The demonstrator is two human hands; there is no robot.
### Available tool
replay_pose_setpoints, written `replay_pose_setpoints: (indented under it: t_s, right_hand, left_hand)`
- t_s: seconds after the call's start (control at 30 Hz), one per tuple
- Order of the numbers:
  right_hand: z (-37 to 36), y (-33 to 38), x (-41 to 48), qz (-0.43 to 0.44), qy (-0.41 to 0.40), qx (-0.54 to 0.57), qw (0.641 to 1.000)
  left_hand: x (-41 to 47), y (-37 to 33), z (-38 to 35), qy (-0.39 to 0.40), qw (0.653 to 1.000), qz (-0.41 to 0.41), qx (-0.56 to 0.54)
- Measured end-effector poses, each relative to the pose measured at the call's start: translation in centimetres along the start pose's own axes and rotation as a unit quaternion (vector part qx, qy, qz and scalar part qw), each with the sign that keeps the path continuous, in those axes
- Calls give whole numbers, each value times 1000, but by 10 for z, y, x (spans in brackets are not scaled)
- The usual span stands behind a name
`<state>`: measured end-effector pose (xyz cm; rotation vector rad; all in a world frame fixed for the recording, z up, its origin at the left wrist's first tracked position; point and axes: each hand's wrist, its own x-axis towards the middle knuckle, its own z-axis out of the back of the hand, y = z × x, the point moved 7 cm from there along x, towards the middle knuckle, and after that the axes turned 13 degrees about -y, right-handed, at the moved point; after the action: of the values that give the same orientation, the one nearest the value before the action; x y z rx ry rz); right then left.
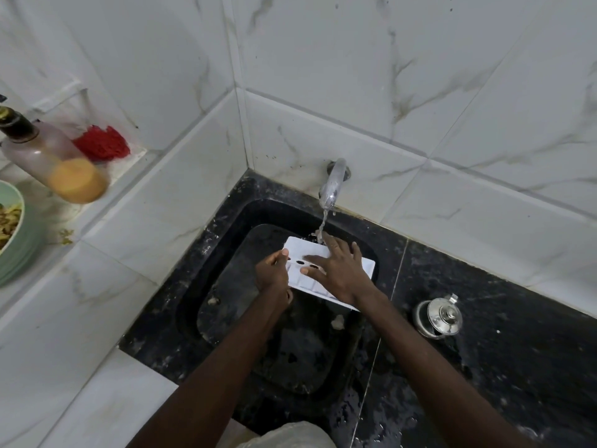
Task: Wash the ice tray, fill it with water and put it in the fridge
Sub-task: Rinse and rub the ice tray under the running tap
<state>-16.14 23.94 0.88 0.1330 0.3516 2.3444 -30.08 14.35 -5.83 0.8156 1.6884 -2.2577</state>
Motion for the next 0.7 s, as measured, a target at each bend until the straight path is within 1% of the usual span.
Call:
replay_pose_setpoints:
  t_s: [0.1, 0.13, 0.17, 0.27, 0.33, 0.4, 0.47, 0.57, 0.63, 0.7]
  right_hand:
    - [15, -14, -6, -38, -84, 40, 995]
    - [17, -16, -8, -46, -96, 43, 993]
    - [17, -18, -9, -49, -92, 36, 994]
    - [7, -14, -10, -41, -42, -13, 998]
    - [1, -10, -13, -30, -26, -7, 999]
    - [1, -7, -16, -2, -32, 3, 999]
    - [6, -11, -17, 9, -51, -14, 999]
    - [12, -18, -10, -30, -66, -51, 996]
    - [8, -14, -7, -46, -50, -39, 997]
    - [2, -5, -8, -21, -28, -10, 999]
  left_hand:
    - [3, 4, 6, -9, 1000, 16, 5]
    - [3, 4, 7, -9, 1000, 18, 7]
    - [1, 4, 8, -8, 1000, 20, 5]
    - [-4, 6, 3, -3, 1000, 26, -9]
    - [-5, 2, 2, -6, 1000, 16, -10]
    - [-1, 0, 5, -11, 1000, 4, 2]
    - [3, -2, 9, -15, 1000, -1, 7]
    - [-2, -1, 5, -4, 1000, -4, 8]
    - [-7, 1, 1, 3, 1000, 14, -7]
    - [-5, 0, 3, -5, 1000, 12, 0]
